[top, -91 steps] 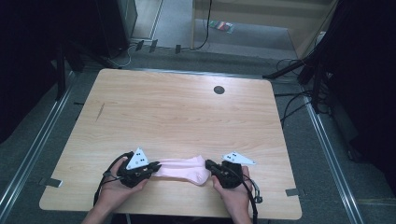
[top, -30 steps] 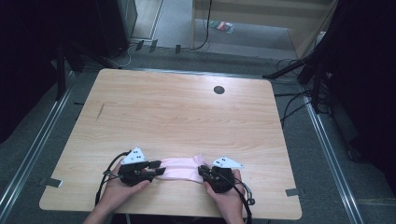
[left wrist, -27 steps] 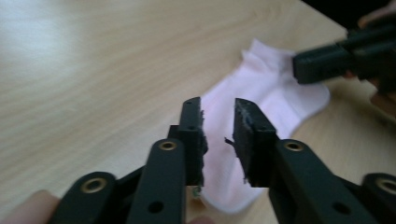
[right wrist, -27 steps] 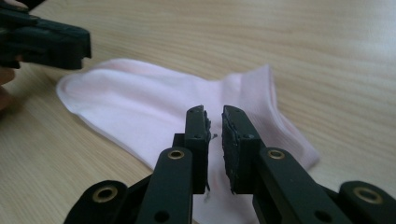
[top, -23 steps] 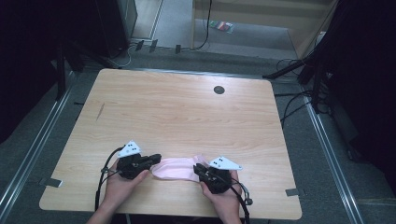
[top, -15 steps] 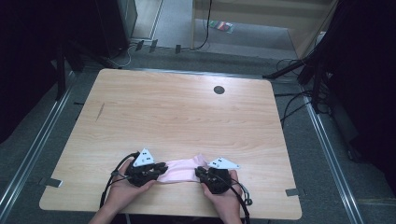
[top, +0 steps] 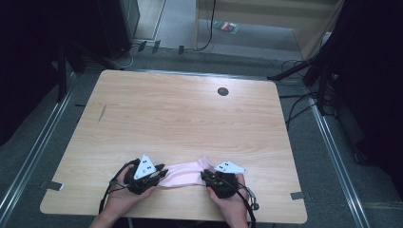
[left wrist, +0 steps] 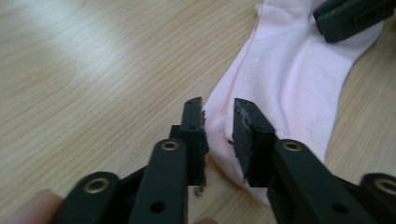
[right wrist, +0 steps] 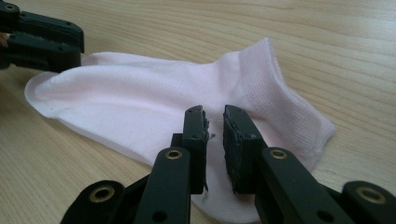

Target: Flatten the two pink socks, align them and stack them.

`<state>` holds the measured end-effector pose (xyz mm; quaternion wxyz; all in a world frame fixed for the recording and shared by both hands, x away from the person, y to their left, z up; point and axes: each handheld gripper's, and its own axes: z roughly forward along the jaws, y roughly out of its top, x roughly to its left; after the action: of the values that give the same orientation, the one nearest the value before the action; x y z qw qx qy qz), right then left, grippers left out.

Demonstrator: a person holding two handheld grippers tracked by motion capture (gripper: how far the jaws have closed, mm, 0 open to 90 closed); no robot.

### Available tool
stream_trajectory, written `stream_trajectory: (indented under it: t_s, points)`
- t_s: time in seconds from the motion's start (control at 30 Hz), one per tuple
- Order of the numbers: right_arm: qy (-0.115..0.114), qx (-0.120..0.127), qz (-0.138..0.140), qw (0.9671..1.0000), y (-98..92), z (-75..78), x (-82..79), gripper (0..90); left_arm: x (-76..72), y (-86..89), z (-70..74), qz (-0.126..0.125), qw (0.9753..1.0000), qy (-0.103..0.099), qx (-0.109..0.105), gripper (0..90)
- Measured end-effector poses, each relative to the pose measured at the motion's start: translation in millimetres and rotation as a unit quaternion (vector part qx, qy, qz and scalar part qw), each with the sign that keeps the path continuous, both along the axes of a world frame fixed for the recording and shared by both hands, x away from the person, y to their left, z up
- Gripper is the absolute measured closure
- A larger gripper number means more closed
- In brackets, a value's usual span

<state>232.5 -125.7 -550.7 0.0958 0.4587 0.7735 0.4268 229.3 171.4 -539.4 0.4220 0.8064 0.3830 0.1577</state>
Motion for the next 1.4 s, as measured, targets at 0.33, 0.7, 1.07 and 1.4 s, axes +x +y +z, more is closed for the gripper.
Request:
stream_trajectory:
  t_s: [0.33,0.7,1.07,1.4]
  points:
    - [-0.003,-0.003,-0.002,1.0000,0.3,-0.8,-0.2,80.9,7.3,7.6,0.2,-0.024,0.9896,0.128,-0.060,81.7]
    - [-0.007,-0.004,0.001,1.0000,-0.2,-1.4,-0.2,82.1,1.0,-4.6,4.1,-0.041,0.9901,0.134,0.001,90.0]
    - [-0.015,-0.014,-0.001,0.9998,-0.3,-1.8,-0.1,88.0,11.7,12.7,7.1,0.006,0.9931,0.113,-0.031,90.0]
    - [0.002,0.009,-0.002,1.0000,-2.9,-2.0,2.0,84.1,7.2,9.3,14.9,-0.011,0.9928,0.074,-0.094,81.6]
